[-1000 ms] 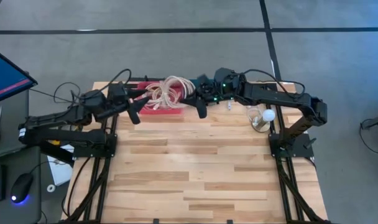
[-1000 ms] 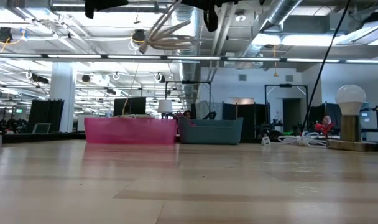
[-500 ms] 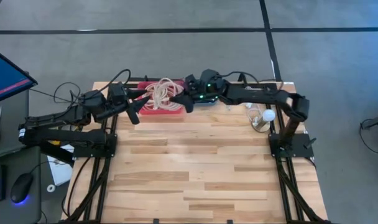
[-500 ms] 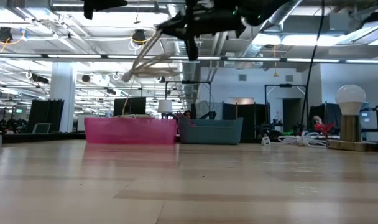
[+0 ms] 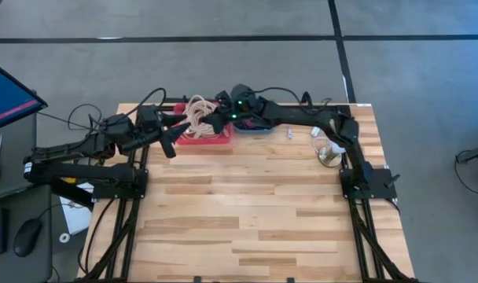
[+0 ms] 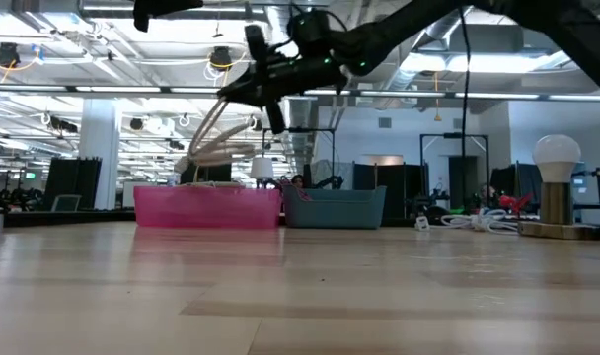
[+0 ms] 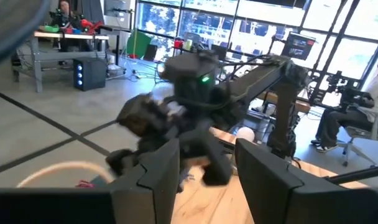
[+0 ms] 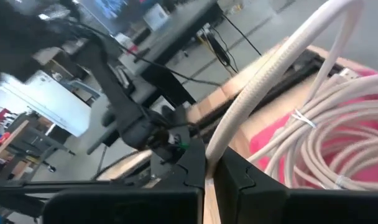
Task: Pick & Place USB Port
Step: Put the brown HDMI cable into the red bin
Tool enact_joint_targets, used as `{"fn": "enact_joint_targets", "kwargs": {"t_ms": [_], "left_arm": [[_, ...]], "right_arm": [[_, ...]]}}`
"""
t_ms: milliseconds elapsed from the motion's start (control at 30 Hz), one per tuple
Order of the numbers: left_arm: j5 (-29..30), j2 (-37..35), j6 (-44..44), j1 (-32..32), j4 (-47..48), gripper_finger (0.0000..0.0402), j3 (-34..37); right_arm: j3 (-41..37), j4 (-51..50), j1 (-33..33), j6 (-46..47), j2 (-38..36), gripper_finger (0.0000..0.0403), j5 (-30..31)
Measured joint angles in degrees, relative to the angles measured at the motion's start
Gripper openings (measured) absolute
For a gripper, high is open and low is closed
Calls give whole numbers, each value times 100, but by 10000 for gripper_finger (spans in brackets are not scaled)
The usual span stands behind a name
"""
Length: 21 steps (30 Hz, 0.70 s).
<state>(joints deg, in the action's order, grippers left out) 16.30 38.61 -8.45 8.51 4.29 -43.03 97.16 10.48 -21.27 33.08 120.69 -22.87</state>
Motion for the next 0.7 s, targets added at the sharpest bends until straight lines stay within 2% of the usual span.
{"fn": "enact_joint_targets", "kwargs": {"t_ms": [133, 367, 600, 700], "left_arm": [[-5, 0, 0, -4, 0, 152, 0], [-5, 0, 0, -1, 1, 147, 0], [-7, 0, 0, -1, 2, 146, 0], [-7, 0, 0, -1, 2, 145, 0]], "right_arm": [[325, -213, -57, 7, 349, 1, 16], [350, -384, -141, 100, 532, 5, 59], [350, -404, -179, 101, 385, 81, 9], [351, -394, -236, -34, 177, 106, -470]]}}
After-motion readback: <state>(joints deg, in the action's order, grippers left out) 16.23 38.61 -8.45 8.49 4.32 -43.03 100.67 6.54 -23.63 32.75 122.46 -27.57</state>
